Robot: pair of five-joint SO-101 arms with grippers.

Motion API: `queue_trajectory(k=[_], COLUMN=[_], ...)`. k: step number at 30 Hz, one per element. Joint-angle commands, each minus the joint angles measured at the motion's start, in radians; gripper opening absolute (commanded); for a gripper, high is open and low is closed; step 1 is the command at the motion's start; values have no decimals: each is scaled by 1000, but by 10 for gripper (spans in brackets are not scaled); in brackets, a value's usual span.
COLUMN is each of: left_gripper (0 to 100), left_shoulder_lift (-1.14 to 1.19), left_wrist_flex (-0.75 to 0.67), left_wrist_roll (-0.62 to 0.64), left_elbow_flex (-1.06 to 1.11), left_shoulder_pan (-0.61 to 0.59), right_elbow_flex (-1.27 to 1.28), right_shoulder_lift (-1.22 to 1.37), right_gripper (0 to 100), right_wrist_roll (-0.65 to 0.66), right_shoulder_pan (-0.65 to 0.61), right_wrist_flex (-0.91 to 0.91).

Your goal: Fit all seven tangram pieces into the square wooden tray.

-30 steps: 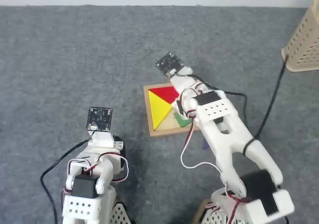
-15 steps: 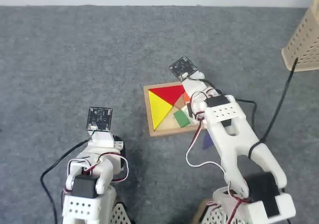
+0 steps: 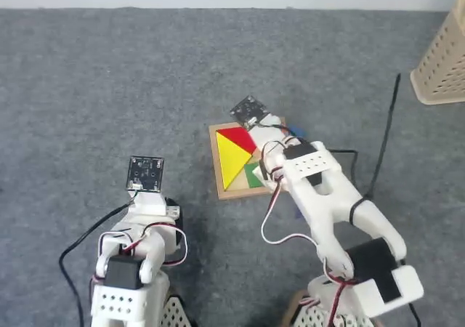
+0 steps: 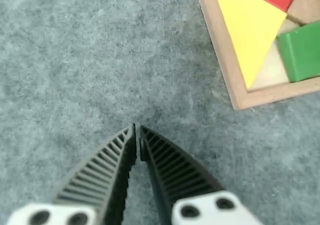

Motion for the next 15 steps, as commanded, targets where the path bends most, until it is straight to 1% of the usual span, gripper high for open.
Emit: queue_trajectory(k=[1, 5, 15], left_gripper=[13, 13, 13], left_shoulder_lift=[-15, -15, -15], left_wrist_flex=[5, 5, 5], left_wrist_roll=[-5, -5, -5], left_elbow_flex=[-8, -8, -8], left_shoulder_pan=[-2, -2, -2], right_elbow_flex=[-41, -44, -63], right_shoulder_lift=[1, -7, 4], right_gripper=[7, 7, 7], right_wrist_roll=[-8, -9, -9], right_shoulder_pan=[-36, -61, -65], right_wrist_flex=[8, 4, -12])
